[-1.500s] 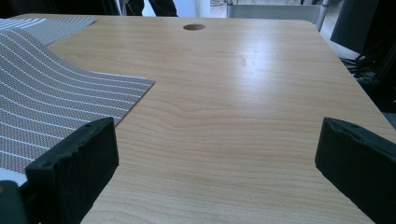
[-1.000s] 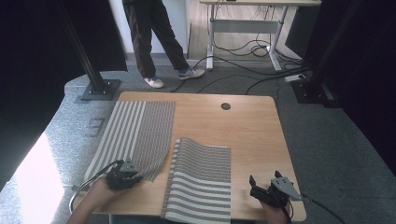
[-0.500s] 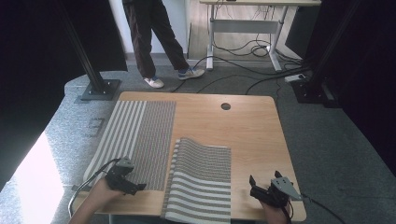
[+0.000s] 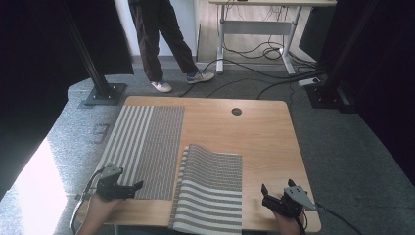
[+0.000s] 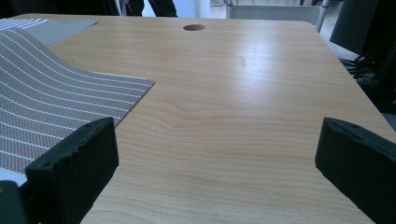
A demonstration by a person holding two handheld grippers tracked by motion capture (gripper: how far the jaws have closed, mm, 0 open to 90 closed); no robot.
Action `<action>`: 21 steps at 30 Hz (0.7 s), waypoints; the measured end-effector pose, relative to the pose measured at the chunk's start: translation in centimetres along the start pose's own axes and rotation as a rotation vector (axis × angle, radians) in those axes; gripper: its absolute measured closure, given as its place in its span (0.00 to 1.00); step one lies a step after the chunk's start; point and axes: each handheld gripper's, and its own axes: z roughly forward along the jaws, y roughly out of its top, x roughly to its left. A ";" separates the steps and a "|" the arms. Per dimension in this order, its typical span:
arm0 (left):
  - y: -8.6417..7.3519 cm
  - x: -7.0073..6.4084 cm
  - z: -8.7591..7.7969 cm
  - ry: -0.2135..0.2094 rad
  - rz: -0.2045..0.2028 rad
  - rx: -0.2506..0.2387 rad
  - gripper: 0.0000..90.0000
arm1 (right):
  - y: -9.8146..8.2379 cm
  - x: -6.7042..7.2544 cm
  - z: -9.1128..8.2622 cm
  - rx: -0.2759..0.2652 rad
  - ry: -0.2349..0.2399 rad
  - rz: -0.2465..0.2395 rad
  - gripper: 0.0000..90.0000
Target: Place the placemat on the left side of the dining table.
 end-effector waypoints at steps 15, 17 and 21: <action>-2.4 0.2 -2.1 0.172 -0.104 -0.101 0.00 | 0.0 0.0 0.0 0.002 -0.005 0.001 0.00; -2.7 0.4 -2.2 0.208 -0.120 -0.100 0.00 | 0.0 0.0 0.0 0.002 -0.006 0.001 0.00; -3.8 0.7 -2.4 0.263 -0.160 -0.086 0.00 | 0.0 0.0 0.0 0.004 -0.007 0.001 0.00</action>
